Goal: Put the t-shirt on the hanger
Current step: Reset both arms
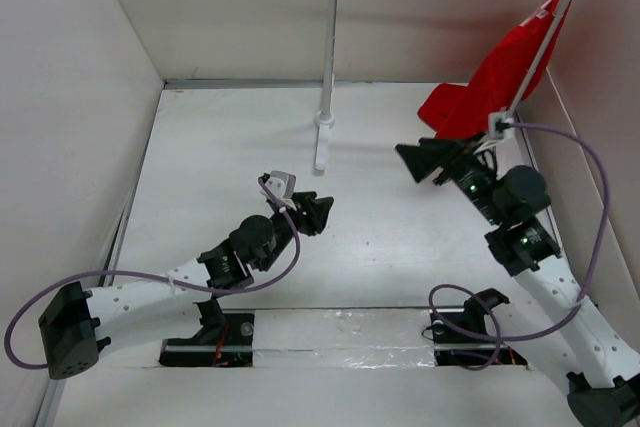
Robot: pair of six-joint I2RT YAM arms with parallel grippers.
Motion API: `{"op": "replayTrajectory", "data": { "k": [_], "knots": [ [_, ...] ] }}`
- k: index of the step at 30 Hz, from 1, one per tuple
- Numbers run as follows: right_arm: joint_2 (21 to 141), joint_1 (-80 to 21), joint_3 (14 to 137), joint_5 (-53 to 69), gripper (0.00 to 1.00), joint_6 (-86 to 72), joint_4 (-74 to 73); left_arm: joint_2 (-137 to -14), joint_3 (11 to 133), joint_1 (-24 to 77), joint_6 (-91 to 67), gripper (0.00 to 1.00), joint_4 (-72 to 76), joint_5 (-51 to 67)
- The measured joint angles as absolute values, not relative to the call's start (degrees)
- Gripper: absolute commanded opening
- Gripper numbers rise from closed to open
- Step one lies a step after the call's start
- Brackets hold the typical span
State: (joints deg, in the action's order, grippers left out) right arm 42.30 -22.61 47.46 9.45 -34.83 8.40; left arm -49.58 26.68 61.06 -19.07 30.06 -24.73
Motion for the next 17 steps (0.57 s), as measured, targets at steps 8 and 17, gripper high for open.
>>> {"op": "replayTrajectory", "data": {
  "k": [8, 17],
  "knots": [
    [32.7, -39.7, 29.8, -4.2, 1.00, -33.2, -2.5, -52.8, 24.7, 61.1, -15.9, 0.42, 34.9, -28.2],
    [18.0, -43.3, 29.0, -21.3, 1.00, -33.3, -11.9, -59.3, 25.1, 61.1, -16.5, 0.40, 33.5, -30.9]
  ]
}}
